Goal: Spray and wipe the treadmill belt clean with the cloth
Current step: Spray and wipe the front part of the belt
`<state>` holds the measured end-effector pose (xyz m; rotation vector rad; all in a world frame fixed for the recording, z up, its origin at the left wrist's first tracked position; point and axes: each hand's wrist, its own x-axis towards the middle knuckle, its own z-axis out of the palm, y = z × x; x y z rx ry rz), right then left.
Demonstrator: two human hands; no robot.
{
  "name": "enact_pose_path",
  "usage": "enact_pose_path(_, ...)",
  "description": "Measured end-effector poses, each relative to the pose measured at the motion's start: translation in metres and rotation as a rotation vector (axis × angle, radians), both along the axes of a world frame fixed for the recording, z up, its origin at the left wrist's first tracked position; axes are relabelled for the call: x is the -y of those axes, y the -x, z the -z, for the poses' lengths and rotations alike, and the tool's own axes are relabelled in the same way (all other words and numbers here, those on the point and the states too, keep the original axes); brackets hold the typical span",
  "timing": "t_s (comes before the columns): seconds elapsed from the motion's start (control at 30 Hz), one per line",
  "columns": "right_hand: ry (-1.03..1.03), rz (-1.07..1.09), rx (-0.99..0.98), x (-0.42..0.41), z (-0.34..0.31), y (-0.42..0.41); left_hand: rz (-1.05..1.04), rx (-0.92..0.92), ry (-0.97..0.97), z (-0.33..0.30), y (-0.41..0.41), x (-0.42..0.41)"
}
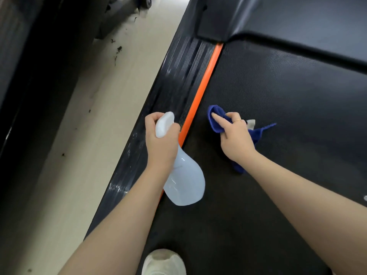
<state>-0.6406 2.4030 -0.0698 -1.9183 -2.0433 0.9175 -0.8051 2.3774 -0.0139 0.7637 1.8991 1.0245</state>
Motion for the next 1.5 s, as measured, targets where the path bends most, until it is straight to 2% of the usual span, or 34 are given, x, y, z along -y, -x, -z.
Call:
enact_pose_path(0.1,-0.072,-0.044,0.010,-0.010,-0.011,0.014,-0.076,0.040,0.008,0.001,0.005,0.006)
enact_pose_path(0.2,-0.206,-0.188,0.044,-0.031,-0.016,0.033,-0.170,0.045,-0.009,0.001,0.019,0.012)
enact_pose_path(0.27,-0.236,-0.265,0.129,-0.049,-0.015,0.054,-0.196,0.047,-0.001,-0.001,0.031,0.010)
enact_pose_path(0.37,-0.159,-0.306,0.311,-0.059,-0.012,0.088,-0.268,0.098,-0.011,-0.006,0.048,0.006)
enact_pose_path(0.43,-0.226,-0.435,0.313,-0.038,-0.011,0.110,-0.294,0.119,-0.020,-0.006,0.056,0.008)
enact_pose_path(0.5,-0.301,-0.671,0.267,-0.012,-0.008,0.121,-0.300,0.139,-0.018,-0.004,0.061,0.011)
enact_pose_path(0.53,-0.276,-0.823,0.283,-0.007,-0.006,0.121,-0.303,0.143,-0.015,-0.003,0.064,0.011)
enact_pose_path(0.57,-0.269,-0.888,0.295,-0.013,-0.003,0.120,-0.301,0.134,-0.016,-0.002,0.066,0.012)
enact_pose_path(0.6,-0.262,-0.830,0.303,-0.025,-0.002,0.121,-0.290,0.114,-0.018,-0.001,0.069,0.013)
enact_pose_path(0.7,-0.240,-0.433,0.370,-0.066,-0.006,0.128,-0.290,0.077,-0.033,-0.002,0.073,0.020)
enact_pose_path(0.73,-0.222,-0.387,0.379,-0.068,-0.008,0.131,-0.312,0.072,-0.033,-0.002,0.074,0.022)
enact_pose_path(0.8,-0.254,-0.517,0.378,-0.054,-0.006,0.136,-0.384,0.069,-0.032,-0.003,0.076,0.025)
enact_pose_path(0.9,-0.339,-0.934,0.314,-0.030,-0.006,0.132,-0.431,0.084,-0.028,-0.002,0.078,0.021)
enact_pose_path(0.93,-0.345,-0.954,0.310,-0.038,-0.004,0.132,-0.426,0.087,-0.024,-0.001,0.078,0.020)
enact_pose_path(1.07,-0.246,-0.502,0.426,-0.070,-0.005,0.144,-0.395,0.078,-0.031,0.003,0.077,0.020)
enact_pose_path(1.13,-0.297,-0.537,0.400,-0.052,-0.001,0.144,-0.394,0.070,-0.029,0.004,0.077,0.021)
enact_pose_path(1.27,-0.440,-0.935,0.290,-0.019,0.013,0.118,-0.368,0.081,-0.016,0.004,0.075,0.017)
enact_pose_path(1.3,-0.445,-0.902,0.310,-0.031,0.011,0.110,-0.366,0.083,-0.017,0.004,0.074,0.016)
enact_pose_path(1.4,-0.292,-0.461,0.422,-0.075,0.006,0.095,-0.363,0.085,-0.026,0.005,0.076,0.020)
enact_pose_path(1.43,-0.272,-0.383,0.417,-0.075,0.003,0.093,-0.372,0.085,-0.025,0.006,0.077,0.021)
enact_pose_path(1.5,-0.379,-0.450,0.360,-0.048,0.004,0.092,-0.388,0.092,-0.026,0.005,0.079,0.022)
